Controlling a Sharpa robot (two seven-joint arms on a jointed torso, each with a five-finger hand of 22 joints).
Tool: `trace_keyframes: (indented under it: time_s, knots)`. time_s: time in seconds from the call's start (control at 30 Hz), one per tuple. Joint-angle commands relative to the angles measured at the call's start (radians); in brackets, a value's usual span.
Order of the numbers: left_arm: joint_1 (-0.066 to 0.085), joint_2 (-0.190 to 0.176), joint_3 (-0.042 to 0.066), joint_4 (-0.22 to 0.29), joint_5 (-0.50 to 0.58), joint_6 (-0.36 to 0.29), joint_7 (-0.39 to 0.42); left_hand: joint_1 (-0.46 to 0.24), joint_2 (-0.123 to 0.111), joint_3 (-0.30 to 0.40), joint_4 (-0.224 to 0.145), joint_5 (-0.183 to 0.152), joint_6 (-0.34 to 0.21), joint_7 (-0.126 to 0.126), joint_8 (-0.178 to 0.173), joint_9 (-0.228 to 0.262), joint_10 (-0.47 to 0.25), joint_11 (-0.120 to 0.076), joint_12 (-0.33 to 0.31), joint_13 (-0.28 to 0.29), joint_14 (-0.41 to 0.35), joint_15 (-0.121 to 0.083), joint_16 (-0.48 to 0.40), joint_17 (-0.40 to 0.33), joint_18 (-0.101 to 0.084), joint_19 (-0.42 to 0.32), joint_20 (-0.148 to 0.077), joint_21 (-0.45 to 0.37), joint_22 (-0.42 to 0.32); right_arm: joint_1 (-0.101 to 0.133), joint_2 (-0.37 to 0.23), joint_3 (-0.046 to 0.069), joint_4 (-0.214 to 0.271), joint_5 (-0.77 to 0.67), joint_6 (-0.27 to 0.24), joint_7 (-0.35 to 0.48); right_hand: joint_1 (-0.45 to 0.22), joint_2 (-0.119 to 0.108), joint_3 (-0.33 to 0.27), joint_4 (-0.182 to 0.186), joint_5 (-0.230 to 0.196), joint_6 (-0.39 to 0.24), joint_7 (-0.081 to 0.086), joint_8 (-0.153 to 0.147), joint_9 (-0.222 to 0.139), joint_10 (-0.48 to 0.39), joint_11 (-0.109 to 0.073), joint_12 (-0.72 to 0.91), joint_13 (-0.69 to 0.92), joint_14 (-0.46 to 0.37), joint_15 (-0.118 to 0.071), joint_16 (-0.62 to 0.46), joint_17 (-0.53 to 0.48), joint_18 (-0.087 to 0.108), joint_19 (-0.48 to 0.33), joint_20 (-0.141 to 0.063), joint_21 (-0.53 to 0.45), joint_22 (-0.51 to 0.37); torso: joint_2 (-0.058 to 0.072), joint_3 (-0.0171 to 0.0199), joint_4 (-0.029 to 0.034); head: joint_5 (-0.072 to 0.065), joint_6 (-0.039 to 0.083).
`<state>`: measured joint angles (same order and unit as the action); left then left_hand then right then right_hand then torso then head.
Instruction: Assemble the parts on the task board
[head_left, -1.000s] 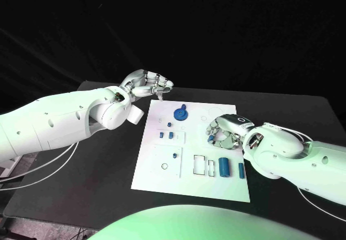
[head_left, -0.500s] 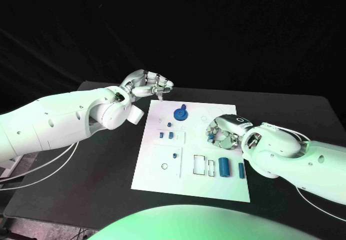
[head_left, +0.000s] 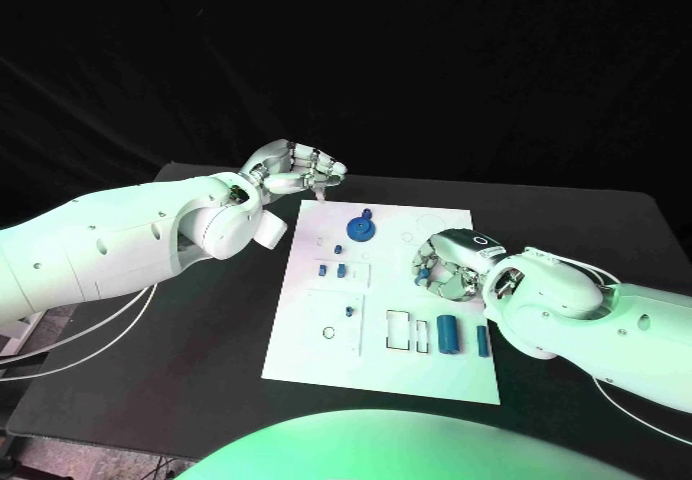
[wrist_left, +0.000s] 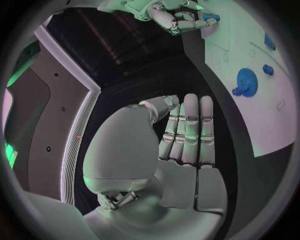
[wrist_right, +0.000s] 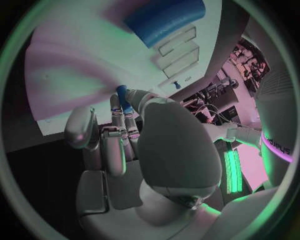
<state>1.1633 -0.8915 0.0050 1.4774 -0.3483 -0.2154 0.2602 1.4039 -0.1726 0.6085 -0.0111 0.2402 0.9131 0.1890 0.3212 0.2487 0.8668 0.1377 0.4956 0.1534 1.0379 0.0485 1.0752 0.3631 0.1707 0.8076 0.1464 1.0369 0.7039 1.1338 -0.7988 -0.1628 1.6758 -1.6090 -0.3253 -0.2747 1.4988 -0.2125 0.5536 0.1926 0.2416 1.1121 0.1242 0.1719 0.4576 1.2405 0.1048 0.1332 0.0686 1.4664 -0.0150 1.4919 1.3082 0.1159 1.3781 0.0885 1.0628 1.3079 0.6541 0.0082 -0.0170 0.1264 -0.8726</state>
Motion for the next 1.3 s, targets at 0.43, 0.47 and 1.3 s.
trace_keyframes:
  time_s: [0.43, 0.47, 1.3]
  knots:
    - [0.001, 0.008, 0.000, -0.003, -0.002, 0.016, 0.005, -0.001, 0.008, 0.000, -0.004, 0.002, -0.002, 0.003, -0.003, -0.001, -0.009, -0.001, -0.007, -0.004, 0.001, 0.007, -0.005, -0.001, 0.014, -0.005, 0.002, 0.001, 0.001, 0.050, -0.039, 0.007, 0.092, -0.029, -0.081, 0.004, -0.014, -0.003, 0.036, -0.050, 0.002, 0.006, -0.001, 0.009, 0.010, 0.067, -0.054, 0.001, 0.019, 0.058, -0.008, 0.004, 0.021, -0.017, 0.001, -0.008, 0.011, 0.041, -0.001, -0.0005, -0.0007, 0.001, 0.000]
    - [0.001, 0.009, 0.000, -0.003, -0.002, 0.016, 0.005, -0.001, 0.008, 0.000, -0.004, 0.002, -0.002, 0.003, -0.003, -0.001, -0.009, -0.001, -0.007, -0.004, 0.001, 0.007, -0.005, -0.001, 0.014, -0.005, 0.002, 0.001, 0.001, 0.053, -0.041, 0.008, 0.101, -0.029, -0.081, 0.003, -0.014, -0.003, 0.036, -0.050, 0.002, 0.006, -0.001, 0.009, 0.010, 0.067, -0.054, 0.001, 0.019, 0.058, -0.008, 0.004, 0.021, -0.017, 0.001, -0.008, 0.011, 0.041, -0.001, -0.0007, -0.0012, 0.002, 0.000]
    - [0.000, 0.048, 0.000, -0.040, -0.009, 0.031, 0.008, -0.001, 0.009, 0.000, -0.005, 0.003, -0.002, 0.004, -0.002, -0.001, -0.013, -0.001, -0.009, -0.007, 0.000, 0.007, -0.005, -0.001, 0.014, -0.006, 0.003, 0.001, 0.001, -0.072, 0.199, 0.008, 0.104, -0.055, -0.059, 0.069, -0.021, -0.003, 0.046, -0.063, 0.002, 0.000, 0.002, 0.010, 0.013, 0.065, -0.052, -0.005, 0.020, 0.056, -0.007, 0.002, 0.014, -0.014, -0.006, -0.009, -0.005, 0.036, -0.001, -0.0026, 0.0026, 0.030, 0.000]
